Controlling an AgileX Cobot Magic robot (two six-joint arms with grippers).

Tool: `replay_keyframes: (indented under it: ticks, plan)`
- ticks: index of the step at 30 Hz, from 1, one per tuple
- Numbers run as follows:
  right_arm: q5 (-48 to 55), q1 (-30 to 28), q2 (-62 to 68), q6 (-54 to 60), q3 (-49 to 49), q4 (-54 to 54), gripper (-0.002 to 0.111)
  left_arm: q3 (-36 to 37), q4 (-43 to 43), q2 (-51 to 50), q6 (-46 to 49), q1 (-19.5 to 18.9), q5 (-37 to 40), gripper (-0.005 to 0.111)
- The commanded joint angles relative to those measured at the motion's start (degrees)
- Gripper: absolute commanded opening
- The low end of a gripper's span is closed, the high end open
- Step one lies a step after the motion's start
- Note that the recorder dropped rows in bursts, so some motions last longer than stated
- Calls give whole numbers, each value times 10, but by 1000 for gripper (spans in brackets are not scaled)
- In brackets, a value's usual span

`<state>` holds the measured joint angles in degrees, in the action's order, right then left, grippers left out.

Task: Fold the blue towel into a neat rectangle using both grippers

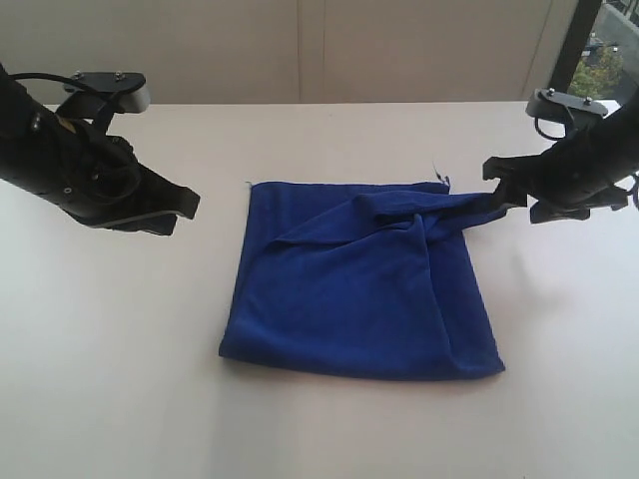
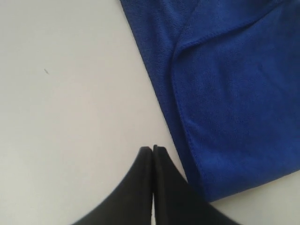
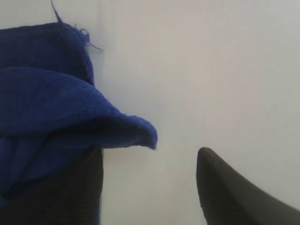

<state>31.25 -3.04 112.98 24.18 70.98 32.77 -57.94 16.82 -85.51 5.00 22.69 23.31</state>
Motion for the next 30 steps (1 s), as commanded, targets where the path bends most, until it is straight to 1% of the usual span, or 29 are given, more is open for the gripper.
replay_keyframes:
  ticks: [1,5,10,12,17,24,30]
  plan:
    - [-33,-4,20,58,-8,73,53,2,7,1,2,4,5,0]
    - [-55,-4,26,103,-23,111,45,2,7,1,2,4,5,0]
    - [-62,-4,26,121,-26,124,37,2,7,1,2,4,5,0]
    - [-69,-4,26,121,-26,126,29,2,7,1,2,4,5,0]
    - [-81,-4,25,121,-26,126,0,2,7,1,2,4,3,0]
    - [-78,-4,19,121,-26,126,0,2,7,1,2,4,3,0]
    - [-57,-4,-38,121,-26,124,0,2,10,1,2,4,2,0]
